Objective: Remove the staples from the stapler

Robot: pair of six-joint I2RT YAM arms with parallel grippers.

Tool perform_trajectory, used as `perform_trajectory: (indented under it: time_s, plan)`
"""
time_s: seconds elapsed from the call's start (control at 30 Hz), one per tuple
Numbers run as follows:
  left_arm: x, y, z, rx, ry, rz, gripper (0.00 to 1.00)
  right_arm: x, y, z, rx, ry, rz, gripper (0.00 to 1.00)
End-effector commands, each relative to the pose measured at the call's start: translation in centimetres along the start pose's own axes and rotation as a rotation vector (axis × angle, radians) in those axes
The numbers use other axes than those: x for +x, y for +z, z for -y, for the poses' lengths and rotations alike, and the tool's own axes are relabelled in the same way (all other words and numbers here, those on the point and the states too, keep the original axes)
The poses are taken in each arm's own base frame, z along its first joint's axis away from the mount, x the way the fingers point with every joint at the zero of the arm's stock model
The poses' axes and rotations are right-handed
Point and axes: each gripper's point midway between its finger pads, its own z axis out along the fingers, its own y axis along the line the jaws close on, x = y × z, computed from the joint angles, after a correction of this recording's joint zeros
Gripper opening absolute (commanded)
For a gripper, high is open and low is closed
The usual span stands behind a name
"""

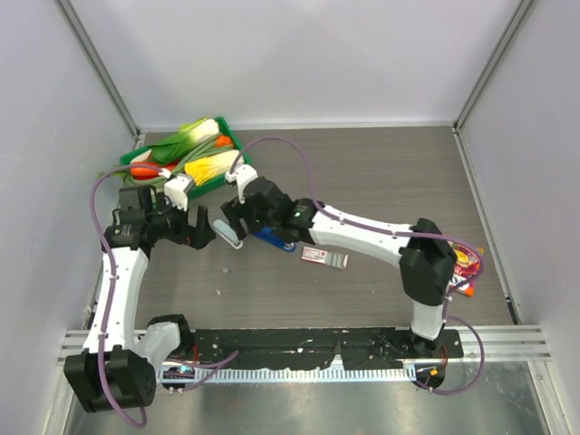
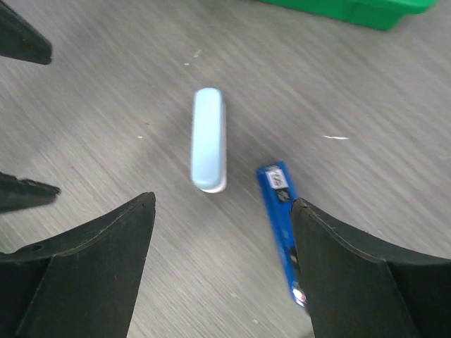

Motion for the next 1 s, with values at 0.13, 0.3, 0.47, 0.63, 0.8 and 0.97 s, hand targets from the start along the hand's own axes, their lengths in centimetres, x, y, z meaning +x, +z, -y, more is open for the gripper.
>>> perform_trajectory:
  time_s: [0.13, 0.3, 0.47, 0.63, 0.8, 0.97]
  plan:
    - [-0.5, 1.2, 1.2, 0.038, 0.035, 0.025, 1.0, 6.1, -1.3, 6.3, 0.178, -0.12, -0.133, 0.82]
    - [0.4, 2.5, 2.5, 0.023, 0.109, -0.012, 1.0, 8.0, -0.1, 7.2, 0.205, -0.137, -0.178, 0.82]
    - [0.6, 3.6, 3.8, 0.039, 0.162, -0.019, 1.0, 8.1, 0.9, 7.8, 0.221, -0.154, -0.19, 0.82]
    - [1.1, 4.5, 3.7, 0.045, 0.154, -0.038, 1.0, 8.9, 1.3, 7.9, 0.208, -0.146, -0.209, 0.67]
    - [1.0, 5.1, 4.2, 0.051, 0.164, -0.028, 1.0, 8.6, 0.7, 8.0, 0.202, -0.084, -0.187, 0.28]
    - [1.2, 6.3, 5.3, 0.061, 0.206, -0.058, 1.0, 6.5, -1.1, 8.5, 0.236, 0.021, -0.106, 0.06]
